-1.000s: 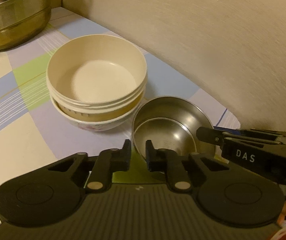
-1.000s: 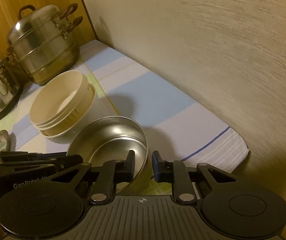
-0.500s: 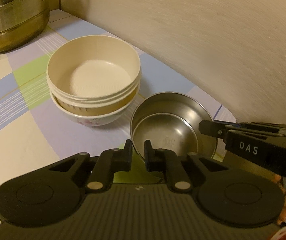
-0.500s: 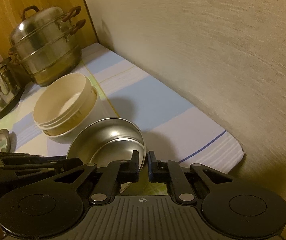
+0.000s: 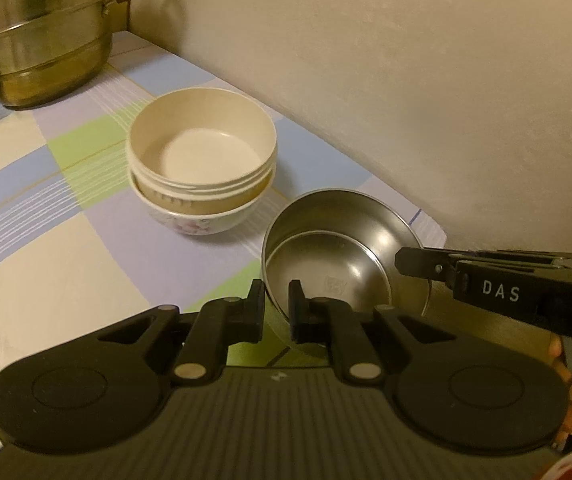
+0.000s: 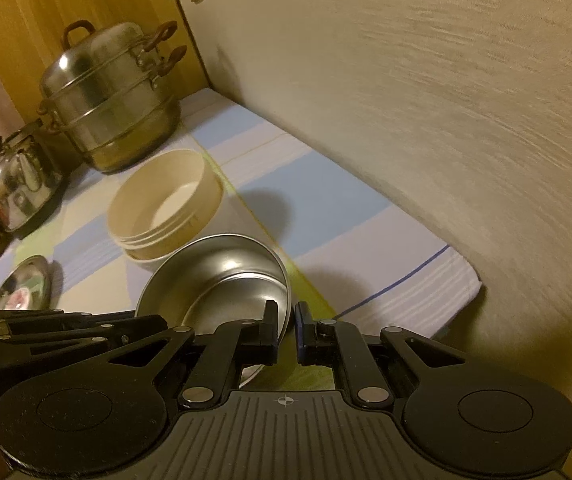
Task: Organize plates and bowls
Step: 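Lift the steel bowl and carry it over the cream bowl stack, then lower the steel bowl into the cream bowls and open both grippers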
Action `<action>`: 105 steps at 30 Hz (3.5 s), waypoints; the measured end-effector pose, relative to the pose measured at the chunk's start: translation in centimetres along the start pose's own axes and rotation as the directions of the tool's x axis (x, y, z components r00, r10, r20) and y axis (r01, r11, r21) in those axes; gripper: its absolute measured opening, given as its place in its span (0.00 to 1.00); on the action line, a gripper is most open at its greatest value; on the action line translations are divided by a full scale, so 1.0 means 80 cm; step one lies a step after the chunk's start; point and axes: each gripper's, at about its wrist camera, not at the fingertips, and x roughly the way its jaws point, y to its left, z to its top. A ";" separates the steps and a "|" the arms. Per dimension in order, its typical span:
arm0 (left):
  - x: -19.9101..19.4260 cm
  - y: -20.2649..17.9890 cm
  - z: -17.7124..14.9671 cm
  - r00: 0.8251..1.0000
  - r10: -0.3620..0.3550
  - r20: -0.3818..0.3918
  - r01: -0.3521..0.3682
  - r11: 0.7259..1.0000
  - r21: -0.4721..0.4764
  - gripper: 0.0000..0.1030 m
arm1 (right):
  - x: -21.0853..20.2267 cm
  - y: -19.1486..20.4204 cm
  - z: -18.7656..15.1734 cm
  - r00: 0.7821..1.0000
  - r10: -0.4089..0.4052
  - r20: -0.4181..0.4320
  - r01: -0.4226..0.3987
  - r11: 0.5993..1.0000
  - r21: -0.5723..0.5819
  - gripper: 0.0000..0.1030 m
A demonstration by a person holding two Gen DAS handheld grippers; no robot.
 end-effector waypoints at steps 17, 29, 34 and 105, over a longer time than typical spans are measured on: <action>-0.082 0.026 0.009 0.994 0.038 0.103 -0.033 0.998 -0.052 0.10 | -0.032 0.053 0.023 0.997 0.082 -0.006 -0.082 0.996 -0.024 0.08; -0.090 0.053 0.048 0.987 0.045 0.156 -0.035 0.997 -0.067 0.10 | -0.022 0.080 0.061 0.996 0.092 0.005 -0.092 0.996 -0.018 0.08; -0.084 0.064 0.069 0.984 0.045 0.175 -0.033 0.997 -0.070 0.10 | -0.012 0.086 0.082 0.996 0.093 0.012 -0.093 0.996 -0.011 0.08; -0.002 0.108 0.126 0.994 0.030 0.102 -0.022 0.997 -0.070 0.10 | 0.101 0.065 0.140 0.992 0.087 -0.091 -0.078 0.992 0.096 0.09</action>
